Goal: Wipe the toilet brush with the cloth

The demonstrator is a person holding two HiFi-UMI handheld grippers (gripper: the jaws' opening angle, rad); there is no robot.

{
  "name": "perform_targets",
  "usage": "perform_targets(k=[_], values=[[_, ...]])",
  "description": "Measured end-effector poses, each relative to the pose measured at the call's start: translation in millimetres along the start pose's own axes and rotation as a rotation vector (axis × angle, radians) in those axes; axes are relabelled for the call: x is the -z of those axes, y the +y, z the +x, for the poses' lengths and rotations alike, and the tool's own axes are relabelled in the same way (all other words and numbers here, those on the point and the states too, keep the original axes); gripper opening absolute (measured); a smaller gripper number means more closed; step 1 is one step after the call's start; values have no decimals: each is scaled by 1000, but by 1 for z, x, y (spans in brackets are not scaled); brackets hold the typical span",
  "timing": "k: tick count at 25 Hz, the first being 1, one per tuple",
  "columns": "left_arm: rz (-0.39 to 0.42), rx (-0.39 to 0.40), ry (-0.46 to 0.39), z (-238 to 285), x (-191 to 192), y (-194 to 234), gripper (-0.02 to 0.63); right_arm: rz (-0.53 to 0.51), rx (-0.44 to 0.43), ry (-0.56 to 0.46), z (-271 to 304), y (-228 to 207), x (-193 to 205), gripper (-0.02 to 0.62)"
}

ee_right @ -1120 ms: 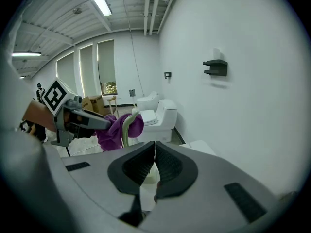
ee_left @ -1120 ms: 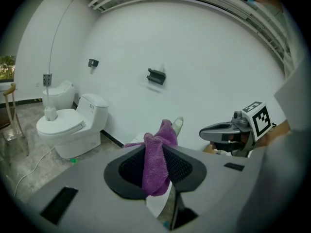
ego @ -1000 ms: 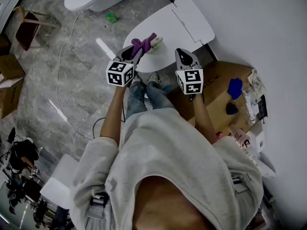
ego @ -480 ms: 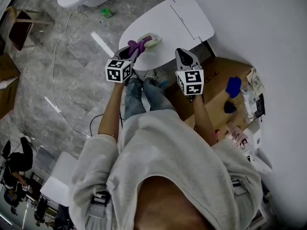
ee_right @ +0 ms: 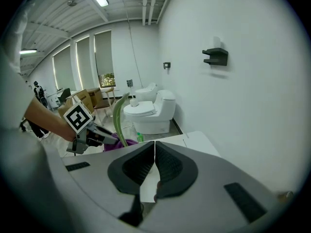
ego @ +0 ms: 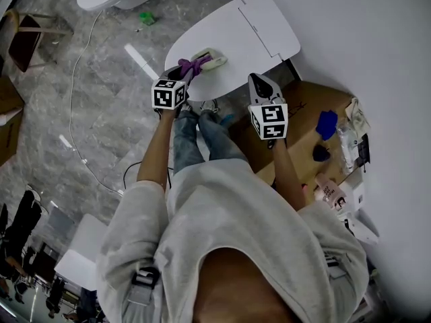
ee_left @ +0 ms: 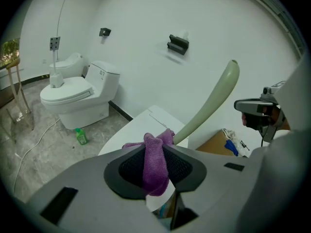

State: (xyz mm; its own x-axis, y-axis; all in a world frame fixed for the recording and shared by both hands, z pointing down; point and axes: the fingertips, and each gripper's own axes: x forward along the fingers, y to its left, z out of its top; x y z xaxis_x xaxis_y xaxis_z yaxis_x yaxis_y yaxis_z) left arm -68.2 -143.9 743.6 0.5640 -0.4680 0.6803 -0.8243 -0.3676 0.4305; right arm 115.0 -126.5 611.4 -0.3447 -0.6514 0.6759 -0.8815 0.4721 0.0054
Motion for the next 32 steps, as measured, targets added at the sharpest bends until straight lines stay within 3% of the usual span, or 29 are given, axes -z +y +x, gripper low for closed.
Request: perform_targets(k=[5,9,16,25,28,32], values=[[-19,-40,2,-9,2,13,106,-11,-3,-10,-2,3,-5,31],[-14,-77,-49,-36,-7,21,106,-22,-10,-28,-6,7,-10,31],[49,-114,-273,-103,-72,-1,106,-32,-25,-54,-11,14,-14,31],[182,-21,-495,-167,-147,-84,106,-33,-26,-86,-17,18,-22,31],[226,9,-501,-165,-148,-106,106,-26,-23,-88,-19,17,-20,31],[254,27,-443,-147,-130,-116,106,-19,-22,-79,-21,18,-14,31]])
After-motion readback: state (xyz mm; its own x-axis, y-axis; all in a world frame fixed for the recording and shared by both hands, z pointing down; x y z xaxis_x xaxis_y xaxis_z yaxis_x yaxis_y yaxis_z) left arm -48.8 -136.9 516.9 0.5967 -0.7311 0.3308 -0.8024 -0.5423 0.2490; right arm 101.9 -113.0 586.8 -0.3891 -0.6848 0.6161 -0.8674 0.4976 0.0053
